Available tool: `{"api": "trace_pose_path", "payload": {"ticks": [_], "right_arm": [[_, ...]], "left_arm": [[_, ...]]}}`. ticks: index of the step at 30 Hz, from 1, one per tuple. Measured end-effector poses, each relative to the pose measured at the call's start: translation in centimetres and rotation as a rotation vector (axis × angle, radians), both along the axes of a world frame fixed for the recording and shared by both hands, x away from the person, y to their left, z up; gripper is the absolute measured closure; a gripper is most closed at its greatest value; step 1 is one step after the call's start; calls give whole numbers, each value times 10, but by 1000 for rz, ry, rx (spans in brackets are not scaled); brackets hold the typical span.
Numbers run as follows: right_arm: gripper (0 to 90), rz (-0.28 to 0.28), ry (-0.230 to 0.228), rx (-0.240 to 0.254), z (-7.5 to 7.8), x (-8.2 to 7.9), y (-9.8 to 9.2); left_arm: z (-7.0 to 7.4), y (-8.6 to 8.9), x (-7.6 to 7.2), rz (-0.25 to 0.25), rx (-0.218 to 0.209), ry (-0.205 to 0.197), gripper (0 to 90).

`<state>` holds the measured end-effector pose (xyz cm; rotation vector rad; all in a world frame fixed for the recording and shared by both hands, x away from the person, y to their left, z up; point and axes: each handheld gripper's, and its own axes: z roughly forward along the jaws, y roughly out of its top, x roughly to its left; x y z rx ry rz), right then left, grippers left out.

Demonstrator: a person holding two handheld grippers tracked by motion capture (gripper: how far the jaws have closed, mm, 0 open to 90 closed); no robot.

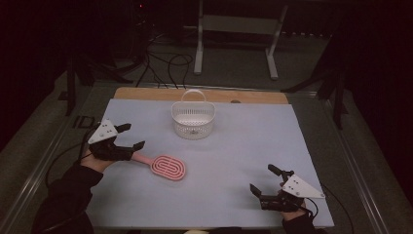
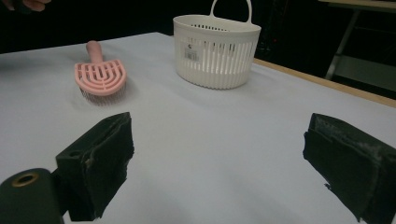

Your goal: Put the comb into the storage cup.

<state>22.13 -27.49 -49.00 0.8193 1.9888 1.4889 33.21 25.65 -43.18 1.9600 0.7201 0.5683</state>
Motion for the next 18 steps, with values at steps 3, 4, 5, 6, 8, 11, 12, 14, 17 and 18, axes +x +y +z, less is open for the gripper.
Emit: {"api": "trace_pose_path", "payload": {"ticks": [3,4,5,6,8,11,12,14,17,18], "right_arm": [[81,0,0,0,0,0,0],[81,0,0,1,0,0,0],[81,0,0,-1,0,0,0],[81,0,0,-1,0,0,0],[81,0,0,-1,0,0,0],[81,-1,1,-1,0,0,0],[81,0,0,-3,0,0,0],[81,-1,0,-3,0,0,0],[81,-1,0,-2,0,0,1],[81,0,1,-4,0,0,1]], "left_arm": [[-3,2,3,12,0,20,253],[-5,3,4,13,4,27,271],[-6,3,6,19,8,37,306],[-6,3,6,19,8,37,326],[-10,5,10,29,21,65,405],[-12,6,11,31,29,83,458],[-14,6,12,26,38,93,491],[-18,6,14,11,52,107,522],[-22,4,16,11,78,120,572],[-23,4,17,15,86,123,587]]}}
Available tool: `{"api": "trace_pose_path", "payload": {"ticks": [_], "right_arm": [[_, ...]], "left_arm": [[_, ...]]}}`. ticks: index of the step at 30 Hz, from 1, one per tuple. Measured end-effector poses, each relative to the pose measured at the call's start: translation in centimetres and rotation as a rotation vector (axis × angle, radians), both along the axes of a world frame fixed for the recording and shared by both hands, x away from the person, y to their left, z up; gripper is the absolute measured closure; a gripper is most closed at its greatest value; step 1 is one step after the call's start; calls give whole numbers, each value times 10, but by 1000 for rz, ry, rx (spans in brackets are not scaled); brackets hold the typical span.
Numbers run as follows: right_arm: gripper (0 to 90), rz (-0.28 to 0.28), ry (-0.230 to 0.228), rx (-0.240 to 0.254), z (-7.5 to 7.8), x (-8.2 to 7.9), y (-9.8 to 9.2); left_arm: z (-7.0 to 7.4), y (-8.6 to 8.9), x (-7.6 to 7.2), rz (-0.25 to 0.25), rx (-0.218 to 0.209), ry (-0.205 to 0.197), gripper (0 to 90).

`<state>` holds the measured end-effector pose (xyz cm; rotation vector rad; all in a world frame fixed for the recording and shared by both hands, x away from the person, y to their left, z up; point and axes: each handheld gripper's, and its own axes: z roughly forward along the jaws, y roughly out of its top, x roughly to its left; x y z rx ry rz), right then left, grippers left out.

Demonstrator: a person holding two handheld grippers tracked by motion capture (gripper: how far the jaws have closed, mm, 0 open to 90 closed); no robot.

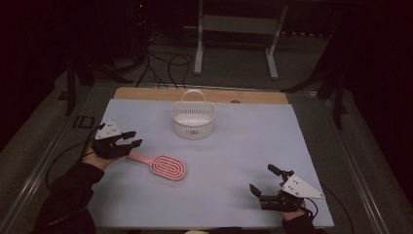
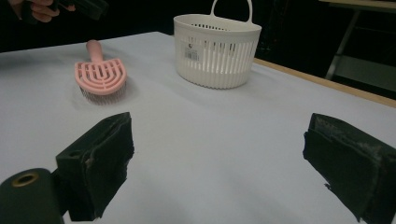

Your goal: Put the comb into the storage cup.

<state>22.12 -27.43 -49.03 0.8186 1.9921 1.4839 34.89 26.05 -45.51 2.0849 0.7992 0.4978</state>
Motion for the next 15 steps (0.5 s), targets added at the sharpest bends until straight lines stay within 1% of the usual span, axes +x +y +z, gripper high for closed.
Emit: {"api": "trace_pose_path", "payload": {"ticks": [4,6,7,8,10,12,13,14,15], "right_arm": [[81,1,-2,-1,0,0,0],[81,-1,-3,4,0,0,-1],[81,1,-4,6,0,0,-1],[81,0,-3,7,0,0,-1],[81,-1,-1,6,0,0,-1],[81,1,0,5,0,0,-1],[81,1,-2,3,0,0,0],[81,2,-3,4,0,0,0],[81,1,-2,5,0,0,-1]], "left_arm": [[-4,0,3,3,11,11,643],[-5,0,4,7,15,11,643],[-6,1,6,15,25,8,643],[-7,2,7,22,30,12,663],[-8,2,8,24,33,17,671],[-9,3,11,24,54,29,692],[-11,3,12,34,75,30,719],[-12,3,13,30,80,39,742],[-12,3,13,33,88,43,746]]}}
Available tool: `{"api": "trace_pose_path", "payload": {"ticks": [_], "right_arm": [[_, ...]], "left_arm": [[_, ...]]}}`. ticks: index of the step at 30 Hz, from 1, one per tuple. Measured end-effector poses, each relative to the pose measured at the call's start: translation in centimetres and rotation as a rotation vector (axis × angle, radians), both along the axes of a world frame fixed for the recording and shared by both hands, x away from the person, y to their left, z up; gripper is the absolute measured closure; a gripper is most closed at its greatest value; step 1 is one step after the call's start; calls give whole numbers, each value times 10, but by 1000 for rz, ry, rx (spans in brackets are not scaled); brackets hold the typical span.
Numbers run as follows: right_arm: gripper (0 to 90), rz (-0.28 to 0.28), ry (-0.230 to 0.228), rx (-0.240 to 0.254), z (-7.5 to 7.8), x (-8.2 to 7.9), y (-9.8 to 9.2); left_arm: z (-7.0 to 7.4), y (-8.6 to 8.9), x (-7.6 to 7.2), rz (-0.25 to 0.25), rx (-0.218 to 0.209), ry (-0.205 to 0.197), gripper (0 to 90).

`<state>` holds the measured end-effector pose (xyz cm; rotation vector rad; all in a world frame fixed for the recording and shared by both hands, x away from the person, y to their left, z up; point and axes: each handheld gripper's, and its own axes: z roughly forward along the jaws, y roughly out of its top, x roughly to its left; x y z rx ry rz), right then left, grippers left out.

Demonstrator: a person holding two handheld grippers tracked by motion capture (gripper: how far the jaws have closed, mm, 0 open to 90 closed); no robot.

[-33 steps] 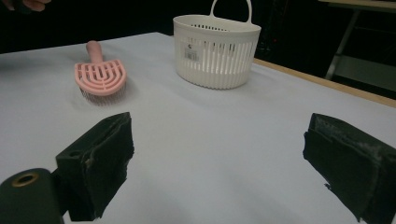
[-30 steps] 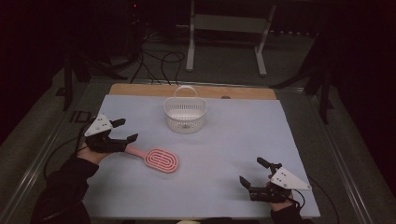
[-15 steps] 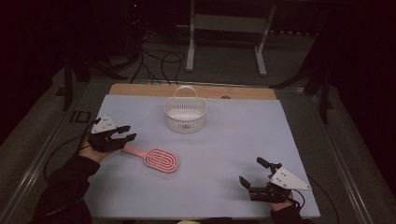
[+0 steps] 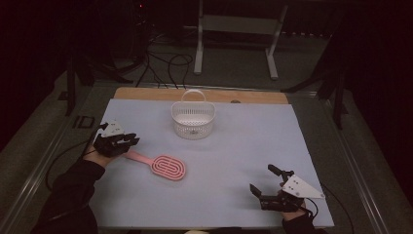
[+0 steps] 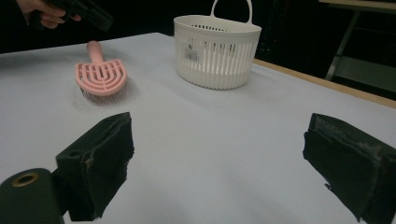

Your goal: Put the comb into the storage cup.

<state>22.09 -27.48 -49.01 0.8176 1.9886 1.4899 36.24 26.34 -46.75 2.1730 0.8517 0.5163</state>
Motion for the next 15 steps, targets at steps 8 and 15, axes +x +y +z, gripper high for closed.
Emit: {"api": "trace_pose_path", "payload": {"ticks": [8,15], "right_arm": [[81,2,1,-2,0,0,0],[81,1,-1,1,0,0,-1]], "left_arm": [[-4,0,4,4,43,35,820],[-10,-1,10,-10,72,82,896]]}}
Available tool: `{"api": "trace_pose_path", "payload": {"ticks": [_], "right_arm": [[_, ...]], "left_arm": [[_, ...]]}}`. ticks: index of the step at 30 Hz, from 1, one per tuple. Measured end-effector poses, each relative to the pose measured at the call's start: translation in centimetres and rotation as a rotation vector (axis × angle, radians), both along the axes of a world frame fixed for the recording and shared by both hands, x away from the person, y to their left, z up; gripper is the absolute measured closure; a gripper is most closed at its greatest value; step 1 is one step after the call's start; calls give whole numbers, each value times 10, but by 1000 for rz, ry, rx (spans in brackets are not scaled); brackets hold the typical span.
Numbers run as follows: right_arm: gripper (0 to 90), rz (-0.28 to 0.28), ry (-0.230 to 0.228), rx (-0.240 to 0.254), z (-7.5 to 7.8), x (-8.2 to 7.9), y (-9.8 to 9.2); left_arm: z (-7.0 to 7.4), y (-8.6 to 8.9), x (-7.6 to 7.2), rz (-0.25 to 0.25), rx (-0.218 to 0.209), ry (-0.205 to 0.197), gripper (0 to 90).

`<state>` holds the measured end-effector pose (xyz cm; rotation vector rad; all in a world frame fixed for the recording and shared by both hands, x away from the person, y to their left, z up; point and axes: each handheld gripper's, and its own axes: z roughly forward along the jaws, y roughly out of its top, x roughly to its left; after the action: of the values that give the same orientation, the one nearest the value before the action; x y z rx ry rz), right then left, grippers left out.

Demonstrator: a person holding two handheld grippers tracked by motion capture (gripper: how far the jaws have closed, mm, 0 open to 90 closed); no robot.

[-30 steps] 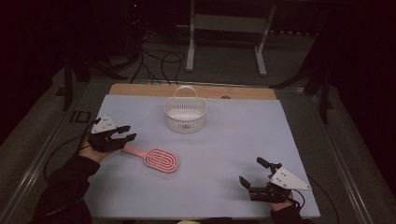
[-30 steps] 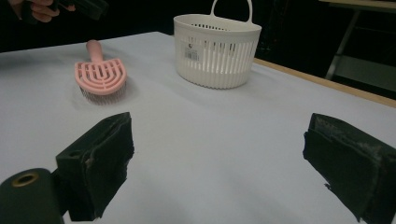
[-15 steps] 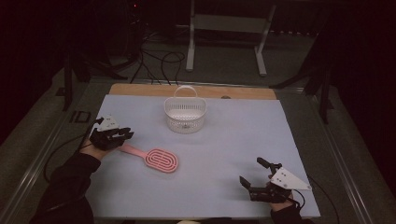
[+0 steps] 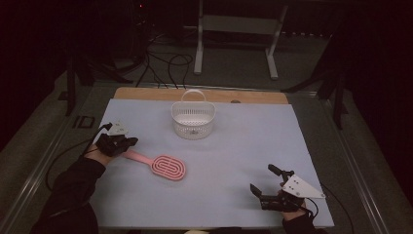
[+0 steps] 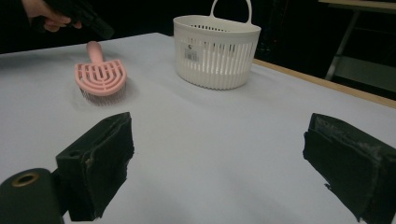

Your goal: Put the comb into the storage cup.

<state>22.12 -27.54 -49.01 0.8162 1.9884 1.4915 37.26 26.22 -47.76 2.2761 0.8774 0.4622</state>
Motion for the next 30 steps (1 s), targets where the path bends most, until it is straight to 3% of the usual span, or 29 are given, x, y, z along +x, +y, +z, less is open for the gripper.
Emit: {"api": "trace_pose_path", "payload": {"ticks": [15,30], "right_arm": [[81,0,0,0,0,0,0],[81,0,0,4,0,0,0]], "left_arm": [[-8,-10,8,-5,107,73,900],[-11,-16,8,-23,148,119,900]]}}
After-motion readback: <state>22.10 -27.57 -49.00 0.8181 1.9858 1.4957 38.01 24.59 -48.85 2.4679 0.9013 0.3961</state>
